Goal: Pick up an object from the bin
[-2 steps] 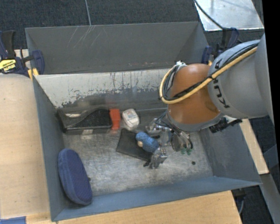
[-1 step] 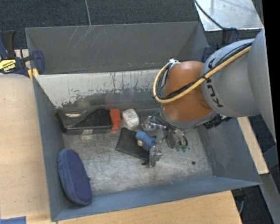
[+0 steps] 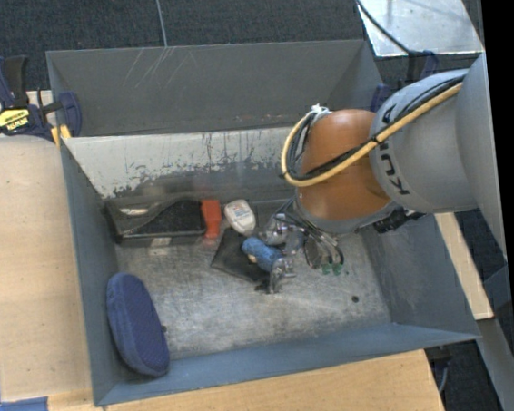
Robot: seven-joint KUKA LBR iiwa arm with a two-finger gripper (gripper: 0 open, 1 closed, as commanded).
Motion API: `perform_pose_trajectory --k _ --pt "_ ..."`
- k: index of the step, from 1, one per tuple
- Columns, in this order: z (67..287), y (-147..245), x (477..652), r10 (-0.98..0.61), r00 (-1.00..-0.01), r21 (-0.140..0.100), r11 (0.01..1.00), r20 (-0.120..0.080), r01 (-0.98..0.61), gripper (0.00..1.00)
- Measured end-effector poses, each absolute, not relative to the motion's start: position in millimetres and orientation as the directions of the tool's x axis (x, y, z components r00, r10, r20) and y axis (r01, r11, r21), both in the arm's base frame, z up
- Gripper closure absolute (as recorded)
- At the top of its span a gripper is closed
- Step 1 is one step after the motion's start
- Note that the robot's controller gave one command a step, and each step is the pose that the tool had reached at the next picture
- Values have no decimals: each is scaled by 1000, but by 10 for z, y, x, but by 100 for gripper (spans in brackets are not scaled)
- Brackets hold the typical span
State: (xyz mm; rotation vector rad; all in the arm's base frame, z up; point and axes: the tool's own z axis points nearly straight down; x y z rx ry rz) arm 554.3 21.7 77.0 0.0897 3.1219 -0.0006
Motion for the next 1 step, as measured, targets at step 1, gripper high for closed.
perform_pose_trajectory --k 1 --pt "2926 297 5555 40 -999 1 999 -13 40 100"
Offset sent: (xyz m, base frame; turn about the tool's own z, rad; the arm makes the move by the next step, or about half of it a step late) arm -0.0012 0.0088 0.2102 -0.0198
